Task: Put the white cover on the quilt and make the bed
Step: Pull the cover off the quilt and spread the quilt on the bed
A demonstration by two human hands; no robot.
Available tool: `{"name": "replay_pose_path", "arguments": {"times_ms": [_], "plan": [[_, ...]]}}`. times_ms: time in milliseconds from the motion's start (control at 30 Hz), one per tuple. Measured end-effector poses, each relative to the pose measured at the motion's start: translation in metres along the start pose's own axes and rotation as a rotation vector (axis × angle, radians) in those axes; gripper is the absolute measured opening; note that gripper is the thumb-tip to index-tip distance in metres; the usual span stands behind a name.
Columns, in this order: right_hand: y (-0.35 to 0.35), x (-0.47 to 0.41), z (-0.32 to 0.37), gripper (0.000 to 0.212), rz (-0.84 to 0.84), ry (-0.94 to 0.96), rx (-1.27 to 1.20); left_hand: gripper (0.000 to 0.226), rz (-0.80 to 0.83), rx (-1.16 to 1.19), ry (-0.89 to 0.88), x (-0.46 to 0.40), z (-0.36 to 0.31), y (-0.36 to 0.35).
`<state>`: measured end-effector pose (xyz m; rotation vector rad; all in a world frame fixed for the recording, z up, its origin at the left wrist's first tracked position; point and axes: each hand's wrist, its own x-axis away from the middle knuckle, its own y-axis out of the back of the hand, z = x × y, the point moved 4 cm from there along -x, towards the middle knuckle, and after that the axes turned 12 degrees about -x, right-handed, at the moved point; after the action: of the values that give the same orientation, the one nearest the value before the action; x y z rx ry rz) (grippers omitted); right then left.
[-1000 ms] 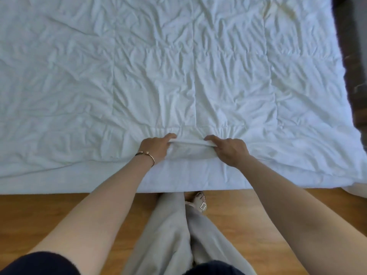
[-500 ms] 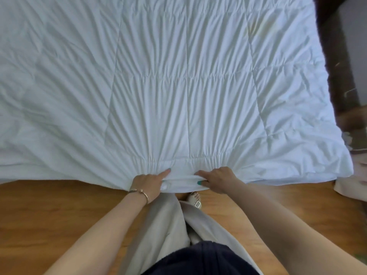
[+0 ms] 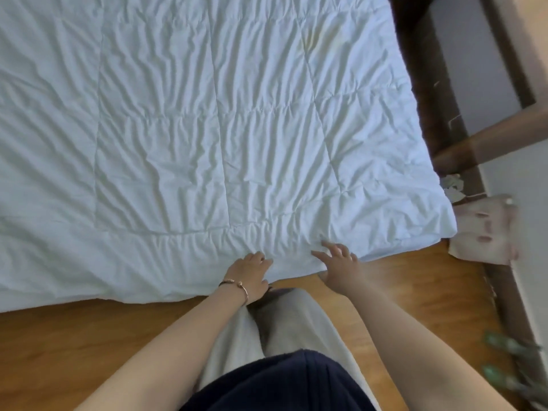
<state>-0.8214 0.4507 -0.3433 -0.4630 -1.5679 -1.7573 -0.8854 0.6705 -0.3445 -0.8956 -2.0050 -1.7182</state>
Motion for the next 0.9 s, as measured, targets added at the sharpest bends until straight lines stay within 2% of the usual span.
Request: {"name": "replay_pose_path", "arguments": {"times_ms": [100,233,300,400,600,700,833,900], "plan": [[0.025,0.005,-0.047,0.063,-0.101,-0.106,-0.073,0.056,-0.014,-0.033,-0.122,-0.029,-0.060,0.015],[0.060,0.005,-0.141,0.067,-0.219,-0.195,-0.132,0.067,-0.124,-0.027,-0.133,-0.081,-0.128,0.043],[0.073,0.003,-0.188,0.068,-0.197,-0.220,-0.124,0.073,-0.165,-0.023,-0.072,-0.110,-0.160,0.056],[0.081,0.003,-0.242,0.079,-0.155,-0.224,-0.045,0.085,-0.139,-0.056,0.087,-0.141,-0.206,0.065],[0.108,-0.027,-0.300,0.111,-0.133,-0.108,0.099,0.121,0.064,-0.020,0.299,-0.187,-0.246,0.059],[0.114,-0.054,-0.312,0.112,-0.141,-0.068,0.155,0.106,0.035,-0.080,0.342,-0.205,-0.237,0.058],[0.137,-0.075,-0.318,0.091,-0.264,0.108,0.025,0.076,-0.309,-0.094,0.264,-0.201,-0.223,0.070],[0.142,-0.072,-0.317,0.089,-0.213,0.213,-0.044,0.071,-0.318,-0.045,0.206,-0.190,-0.215,0.068]]}}
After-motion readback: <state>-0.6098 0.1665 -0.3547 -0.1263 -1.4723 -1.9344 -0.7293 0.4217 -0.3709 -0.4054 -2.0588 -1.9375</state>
